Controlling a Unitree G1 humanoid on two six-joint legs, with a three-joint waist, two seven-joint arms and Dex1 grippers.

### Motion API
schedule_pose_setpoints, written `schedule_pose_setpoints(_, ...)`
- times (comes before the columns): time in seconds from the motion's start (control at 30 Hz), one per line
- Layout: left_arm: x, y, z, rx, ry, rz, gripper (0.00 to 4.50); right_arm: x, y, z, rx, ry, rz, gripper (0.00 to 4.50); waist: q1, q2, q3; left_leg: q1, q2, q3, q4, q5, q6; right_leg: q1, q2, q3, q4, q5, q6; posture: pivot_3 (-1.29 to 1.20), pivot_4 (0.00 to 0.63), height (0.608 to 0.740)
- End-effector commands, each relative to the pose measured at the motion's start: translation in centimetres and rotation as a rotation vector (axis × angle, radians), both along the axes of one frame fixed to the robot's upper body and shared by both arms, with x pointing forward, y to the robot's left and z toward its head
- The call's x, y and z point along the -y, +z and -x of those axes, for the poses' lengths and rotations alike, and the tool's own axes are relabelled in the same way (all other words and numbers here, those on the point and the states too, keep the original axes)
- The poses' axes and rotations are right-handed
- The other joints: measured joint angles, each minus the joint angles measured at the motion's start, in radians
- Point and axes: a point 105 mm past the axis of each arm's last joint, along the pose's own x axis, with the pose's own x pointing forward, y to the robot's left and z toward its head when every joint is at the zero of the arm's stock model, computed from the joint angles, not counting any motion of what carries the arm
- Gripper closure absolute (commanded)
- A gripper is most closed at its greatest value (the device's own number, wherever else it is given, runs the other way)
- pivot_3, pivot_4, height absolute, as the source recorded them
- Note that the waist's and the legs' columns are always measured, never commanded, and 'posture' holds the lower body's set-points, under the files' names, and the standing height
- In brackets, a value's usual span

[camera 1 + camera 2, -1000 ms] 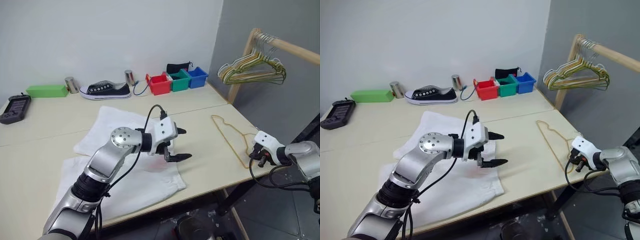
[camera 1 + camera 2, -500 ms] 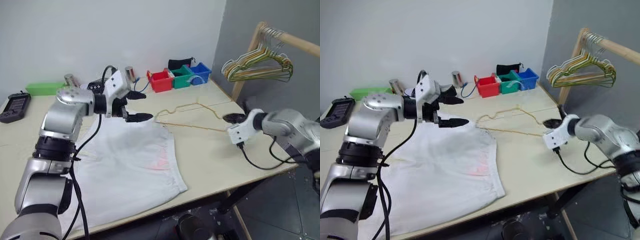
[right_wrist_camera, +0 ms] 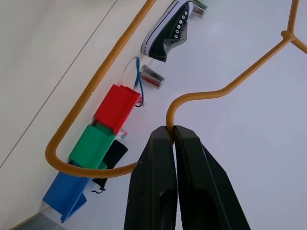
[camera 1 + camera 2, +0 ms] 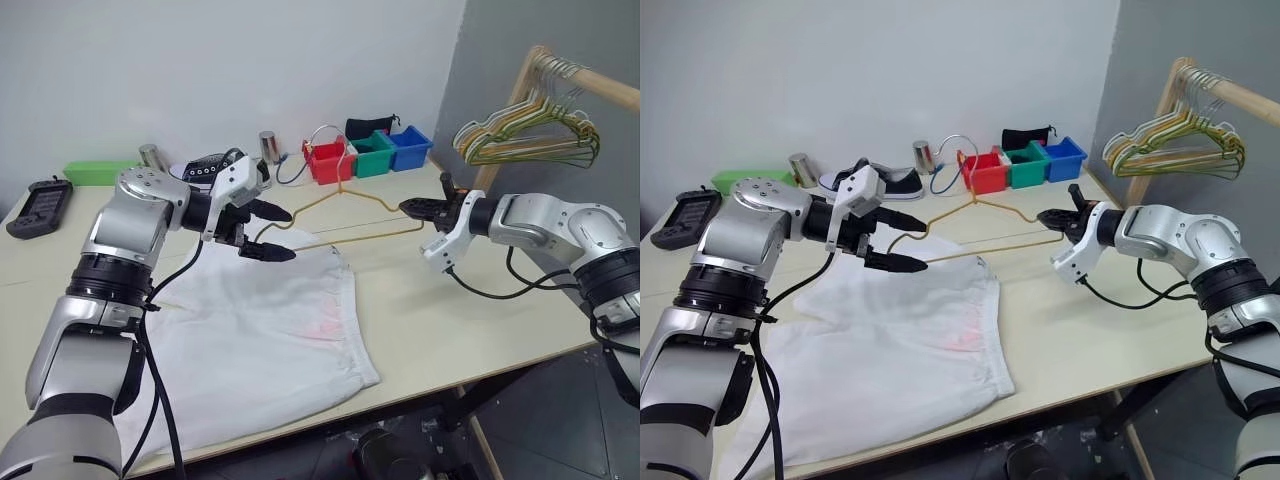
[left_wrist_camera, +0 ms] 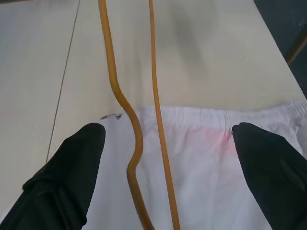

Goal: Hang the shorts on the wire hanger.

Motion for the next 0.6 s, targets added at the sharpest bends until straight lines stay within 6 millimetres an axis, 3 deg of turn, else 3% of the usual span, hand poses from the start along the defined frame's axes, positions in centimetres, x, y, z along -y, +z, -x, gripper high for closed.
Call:
schedule_pose_setpoints(0.03, -0.3, -0.1, 0.3, 0.013, -0.004, -0.046, 0.00, -0.2, 2.8, -0.4, 0.092, 0.004, -0.046, 4.48, -0.001, 0.000, 0.000, 0.000, 0.000, 0.000, 0.000, 0.000, 0.000, 0.000, 0.000, 0.000, 0.000, 0.000, 0.000, -0.29, 0.000, 0.740)
schedule_pose_setpoints(0.17, -0.6, -0.6, 0.1, 0.008, 0.014, -0.066, 0.64, -0.3, 3.1, -0.3, 0.102, 0.008, -0.051, 4.50, -0.002, 0.000, 0.000, 0.001, 0.000, 0.000, 0.001, 0.000, 0.000, -0.001, 0.000, 0.000, 0.004, 0.000, 0.000, -0.30, 0.000, 0.740)
schedule_pose_setpoints(0.6, -0.3, -1.1, -0.1, 0.015, 0.006, -0.070, 3.36, -0.5, 3.1, -0.4, 0.107, 0.006, -0.061, 4.50, -0.004, 0.000, 0.000, 0.004, 0.000, 0.000, 0.004, 0.000, 0.000, -0.001, 0.000, 0.001, 0.013, -0.002, -0.002, -0.30, 0.003, 0.740)
